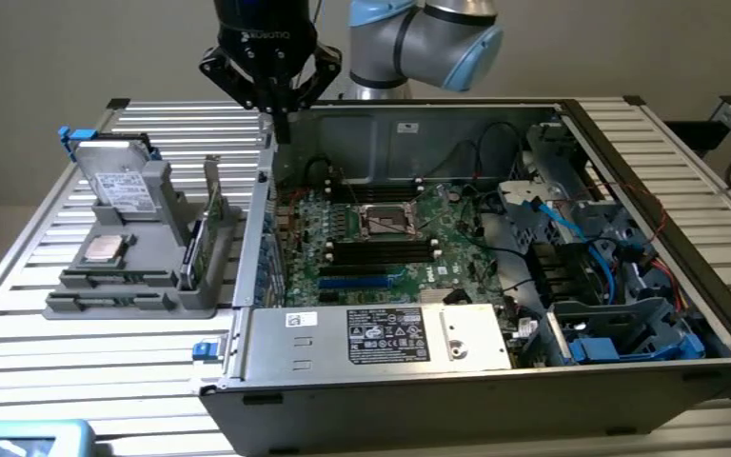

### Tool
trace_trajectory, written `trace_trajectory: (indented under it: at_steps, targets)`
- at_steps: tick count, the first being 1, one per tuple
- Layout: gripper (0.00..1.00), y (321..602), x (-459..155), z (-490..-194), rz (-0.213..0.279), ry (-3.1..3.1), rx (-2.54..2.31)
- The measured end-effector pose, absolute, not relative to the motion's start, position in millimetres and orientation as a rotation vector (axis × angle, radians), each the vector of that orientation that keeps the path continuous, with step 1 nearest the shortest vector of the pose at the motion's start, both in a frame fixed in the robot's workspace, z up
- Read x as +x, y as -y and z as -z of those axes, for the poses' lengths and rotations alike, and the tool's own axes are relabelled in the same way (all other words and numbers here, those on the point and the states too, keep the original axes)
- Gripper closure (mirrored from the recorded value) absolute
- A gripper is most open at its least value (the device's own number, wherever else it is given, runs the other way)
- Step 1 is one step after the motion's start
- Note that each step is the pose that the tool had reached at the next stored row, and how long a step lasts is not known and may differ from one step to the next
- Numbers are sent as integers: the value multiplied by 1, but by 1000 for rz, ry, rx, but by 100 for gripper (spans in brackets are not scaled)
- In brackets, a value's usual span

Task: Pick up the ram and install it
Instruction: 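Reach for the ram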

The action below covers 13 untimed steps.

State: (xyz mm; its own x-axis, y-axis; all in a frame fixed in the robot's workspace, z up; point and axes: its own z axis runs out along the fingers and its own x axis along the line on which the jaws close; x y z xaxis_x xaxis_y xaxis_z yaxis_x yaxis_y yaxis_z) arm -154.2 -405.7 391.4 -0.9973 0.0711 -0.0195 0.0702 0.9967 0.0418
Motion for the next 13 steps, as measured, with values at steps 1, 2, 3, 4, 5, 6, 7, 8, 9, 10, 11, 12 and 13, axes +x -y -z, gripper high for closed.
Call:
trace_trajectory:
  at_steps: [1, 2, 3, 4, 5, 6, 7, 8, 9, 10, 11, 12, 13]
  targets:
    - [89, 406, -159, -391, -64, -3118, 110]
    - [89, 406, -163, -391, -64, -3118, 110]
    - [89, 407, -168, -391, -64, -3118, 110]
    - [89, 407, -172, -391, -64, -3118, 110]
    - [89, 407, -177, -391, -64, -3118, 110]
    - [89, 408, -182, -391, -64, -3118, 110]
    - [89, 408, -186, -391, -64, -3118, 110]
    - [89, 409, -191, -390, -64, -3118, 110]
    - [89, 409, -195, -390, -64, -3118, 110]
    - [89, 410, -199, -390, -64, -3118, 110]
    - [89, 411, -203, -389, -64, -3118, 110]
    - [89, 411, -206, -388, -64, -3118, 110]
    - [89, 411, -209, -387, -64, -3118, 110]
